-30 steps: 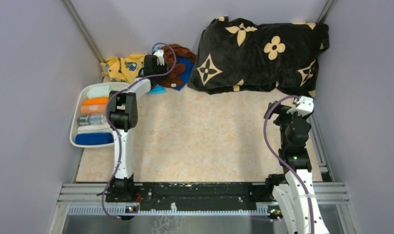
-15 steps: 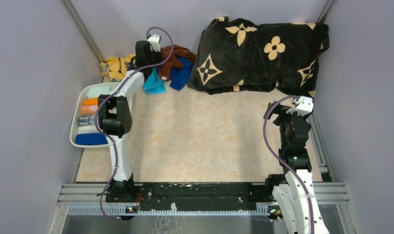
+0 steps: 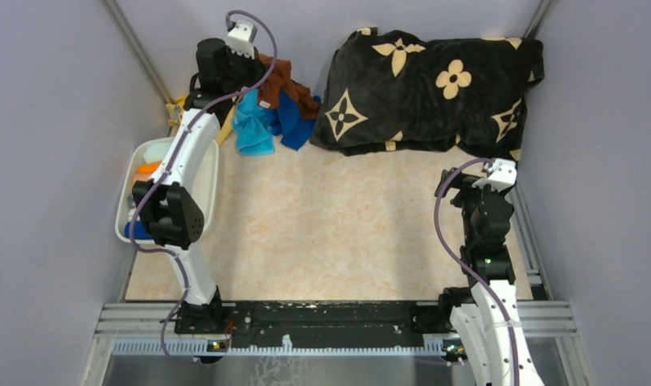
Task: Roll the towels
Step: Pick up the towel at the corner of the board, then place the towel at the corner of the board, then pick up the towel at the corner of the board.
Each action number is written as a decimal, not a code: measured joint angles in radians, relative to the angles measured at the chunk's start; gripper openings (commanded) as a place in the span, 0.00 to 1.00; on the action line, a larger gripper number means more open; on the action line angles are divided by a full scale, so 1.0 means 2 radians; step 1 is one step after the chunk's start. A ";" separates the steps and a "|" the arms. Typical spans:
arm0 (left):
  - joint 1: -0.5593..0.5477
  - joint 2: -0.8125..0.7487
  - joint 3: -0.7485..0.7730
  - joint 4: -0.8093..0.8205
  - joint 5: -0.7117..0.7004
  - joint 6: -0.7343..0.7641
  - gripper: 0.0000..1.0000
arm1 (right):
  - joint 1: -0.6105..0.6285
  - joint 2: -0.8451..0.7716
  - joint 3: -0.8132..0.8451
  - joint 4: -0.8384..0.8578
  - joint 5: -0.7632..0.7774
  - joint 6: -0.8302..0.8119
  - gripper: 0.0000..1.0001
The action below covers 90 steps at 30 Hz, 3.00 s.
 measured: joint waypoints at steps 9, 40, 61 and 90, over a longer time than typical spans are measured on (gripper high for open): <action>-0.005 -0.091 -0.094 0.023 -0.067 0.028 0.00 | 0.000 0.000 0.000 0.000 -0.019 -0.001 0.99; 0.076 -0.086 -0.175 0.077 0.003 0.000 0.55 | 0.000 0.001 0.000 0.000 -0.020 -0.002 0.99; -0.044 -0.055 -0.243 -0.019 -0.183 0.005 0.65 | 0.000 0.007 0.000 0.000 -0.021 -0.005 0.99; -0.034 -0.015 -0.251 -0.054 -0.323 0.034 0.28 | 0.000 0.012 0.000 0.000 -0.024 -0.006 0.99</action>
